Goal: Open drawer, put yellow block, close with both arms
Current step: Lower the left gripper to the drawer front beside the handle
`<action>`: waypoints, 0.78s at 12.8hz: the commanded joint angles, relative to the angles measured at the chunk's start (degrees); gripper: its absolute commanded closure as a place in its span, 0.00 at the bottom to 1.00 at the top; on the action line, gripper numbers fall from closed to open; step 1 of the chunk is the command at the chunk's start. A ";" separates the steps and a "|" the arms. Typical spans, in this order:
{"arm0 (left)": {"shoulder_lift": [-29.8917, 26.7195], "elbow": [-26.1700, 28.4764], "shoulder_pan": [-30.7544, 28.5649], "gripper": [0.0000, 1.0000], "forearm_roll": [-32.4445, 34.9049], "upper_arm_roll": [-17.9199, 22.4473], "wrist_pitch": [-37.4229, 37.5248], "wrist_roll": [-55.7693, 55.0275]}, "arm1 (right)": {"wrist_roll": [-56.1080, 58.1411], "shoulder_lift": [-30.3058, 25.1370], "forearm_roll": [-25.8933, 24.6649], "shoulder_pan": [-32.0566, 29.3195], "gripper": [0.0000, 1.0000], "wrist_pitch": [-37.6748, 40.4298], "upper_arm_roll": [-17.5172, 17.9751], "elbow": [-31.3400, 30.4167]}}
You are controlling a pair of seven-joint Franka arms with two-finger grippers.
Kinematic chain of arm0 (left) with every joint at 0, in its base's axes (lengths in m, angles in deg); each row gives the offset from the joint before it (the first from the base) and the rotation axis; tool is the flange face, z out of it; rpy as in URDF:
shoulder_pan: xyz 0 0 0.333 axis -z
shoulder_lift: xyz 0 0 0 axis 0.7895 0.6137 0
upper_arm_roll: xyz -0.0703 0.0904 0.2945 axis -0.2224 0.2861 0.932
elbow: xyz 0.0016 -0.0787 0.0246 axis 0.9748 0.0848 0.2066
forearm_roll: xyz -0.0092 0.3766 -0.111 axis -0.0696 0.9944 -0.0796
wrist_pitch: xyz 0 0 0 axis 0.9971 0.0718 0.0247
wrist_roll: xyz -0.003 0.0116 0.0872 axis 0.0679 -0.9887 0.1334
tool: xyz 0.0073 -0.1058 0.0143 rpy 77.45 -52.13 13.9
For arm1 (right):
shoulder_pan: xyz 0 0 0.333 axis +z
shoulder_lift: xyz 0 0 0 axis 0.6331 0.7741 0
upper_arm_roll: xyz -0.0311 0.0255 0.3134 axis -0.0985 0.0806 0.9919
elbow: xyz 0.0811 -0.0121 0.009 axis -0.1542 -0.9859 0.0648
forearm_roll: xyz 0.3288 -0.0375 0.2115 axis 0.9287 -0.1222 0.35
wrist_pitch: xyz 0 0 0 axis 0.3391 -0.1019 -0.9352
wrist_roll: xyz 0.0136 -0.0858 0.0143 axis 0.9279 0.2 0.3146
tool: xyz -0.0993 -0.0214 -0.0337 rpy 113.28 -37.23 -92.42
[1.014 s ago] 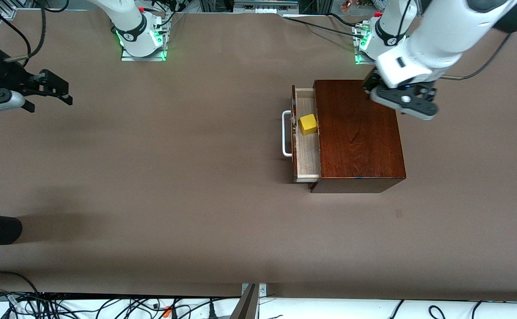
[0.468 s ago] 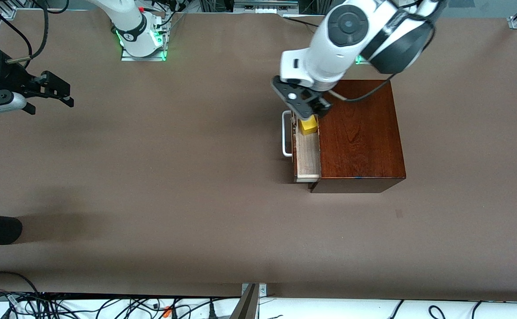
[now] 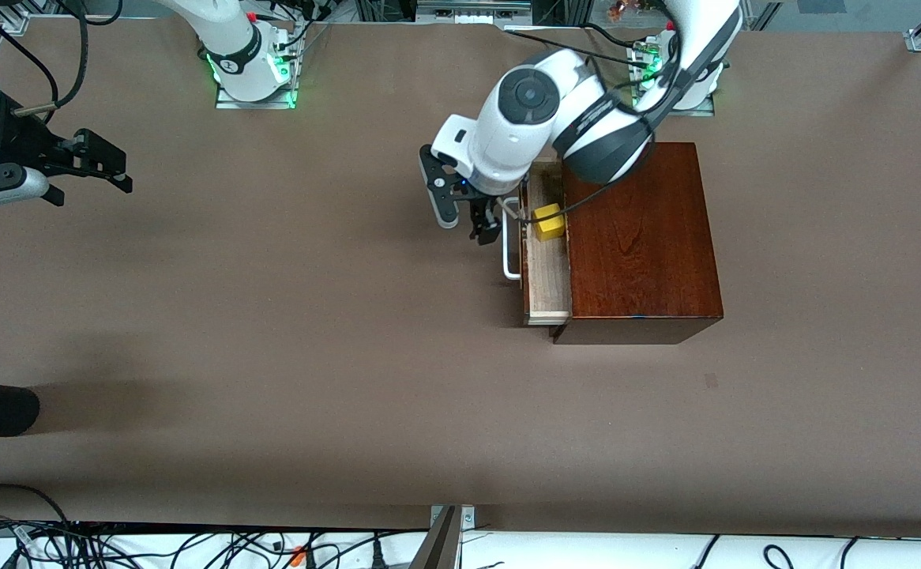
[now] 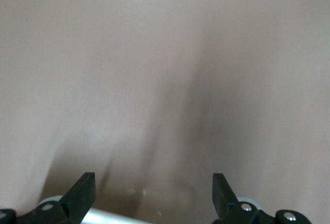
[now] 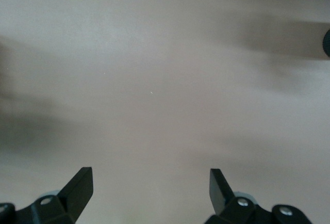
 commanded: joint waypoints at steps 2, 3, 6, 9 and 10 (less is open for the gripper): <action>4.96 -2.89 -0.16 0.00 4.00 0.42 -0.39 15.27 | -0.69 0.58 -0.70 -4.43 0.00 1.04 4.61 1.41; 5.23 -2.80 -0.34 0.00 5.75 0.60 -0.22 16.08 | -0.69 0.58 -0.71 -7.33 0.00 1.04 7.34 1.41; 6.37 -2.53 -0.43 0.00 9.71 1.21 3.46 16.27 | -0.77 0.58 -0.62 -18.65 0.00 2.27 18.31 1.41; 6.29 -2.71 -0.52 0.00 12.27 1.83 9.78 16.27 | -0.95 0.40 -0.62 -22.57 0.00 3.32 21.87 1.41; 6.11 -2.88 -0.60 0.00 12.36 2.00 11.63 16.27 | -1.47 0.32 -0.62 -22.57 0.00 4.02 21.87 1.24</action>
